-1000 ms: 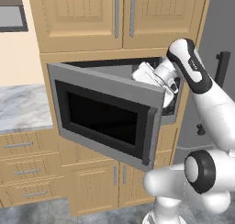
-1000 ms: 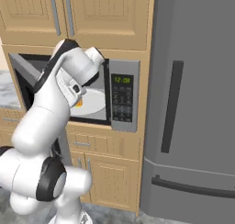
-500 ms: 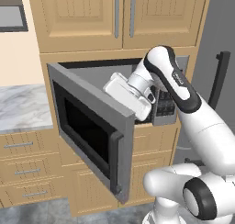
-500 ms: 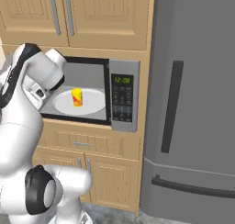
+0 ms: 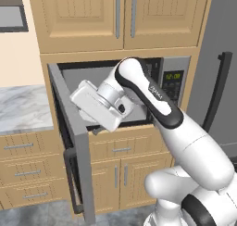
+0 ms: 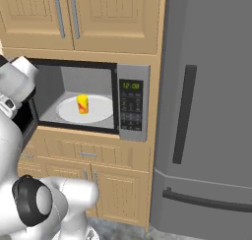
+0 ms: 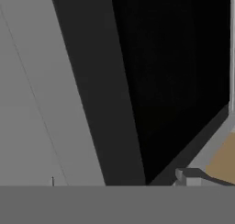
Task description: Open the microwave door.
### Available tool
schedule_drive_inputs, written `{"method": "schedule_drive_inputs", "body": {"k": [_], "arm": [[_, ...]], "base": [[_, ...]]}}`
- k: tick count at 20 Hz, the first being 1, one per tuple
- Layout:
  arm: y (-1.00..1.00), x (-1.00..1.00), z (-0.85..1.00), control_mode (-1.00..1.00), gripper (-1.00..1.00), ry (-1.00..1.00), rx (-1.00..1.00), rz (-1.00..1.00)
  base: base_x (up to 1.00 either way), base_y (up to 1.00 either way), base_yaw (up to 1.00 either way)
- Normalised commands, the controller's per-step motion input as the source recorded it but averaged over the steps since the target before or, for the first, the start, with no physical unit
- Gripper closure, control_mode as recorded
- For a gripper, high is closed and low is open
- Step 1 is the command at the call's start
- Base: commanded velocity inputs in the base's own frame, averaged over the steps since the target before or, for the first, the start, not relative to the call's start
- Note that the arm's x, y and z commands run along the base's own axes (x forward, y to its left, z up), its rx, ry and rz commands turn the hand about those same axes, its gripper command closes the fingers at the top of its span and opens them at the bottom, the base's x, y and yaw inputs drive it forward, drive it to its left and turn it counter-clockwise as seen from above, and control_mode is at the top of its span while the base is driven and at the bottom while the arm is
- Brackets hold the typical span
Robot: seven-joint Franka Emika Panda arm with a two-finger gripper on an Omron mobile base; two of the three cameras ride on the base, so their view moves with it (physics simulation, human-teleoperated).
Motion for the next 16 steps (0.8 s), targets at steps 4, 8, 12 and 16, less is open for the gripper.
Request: {"method": "schedule_drive_inputs", "body": {"k": [4,8,12,16], "arm": [[0.06,0.0,0.0,-1.0,-1.0,-0.01,0.0,0.0],[0.0,0.0,0.0,-1.0,-1.0,0.0,0.0,0.0],[-0.03,0.0,0.0,-1.0,-1.0,0.0,0.02,0.0],[0.28,0.01,-0.04,-1.0,-1.0,0.04,-0.07,0.0]], "base": [[0.0,0.0,0.0],[0.0,0.0,0.0],[0.0,0.0,0.0],[0.0,0.0,0.0]]}}
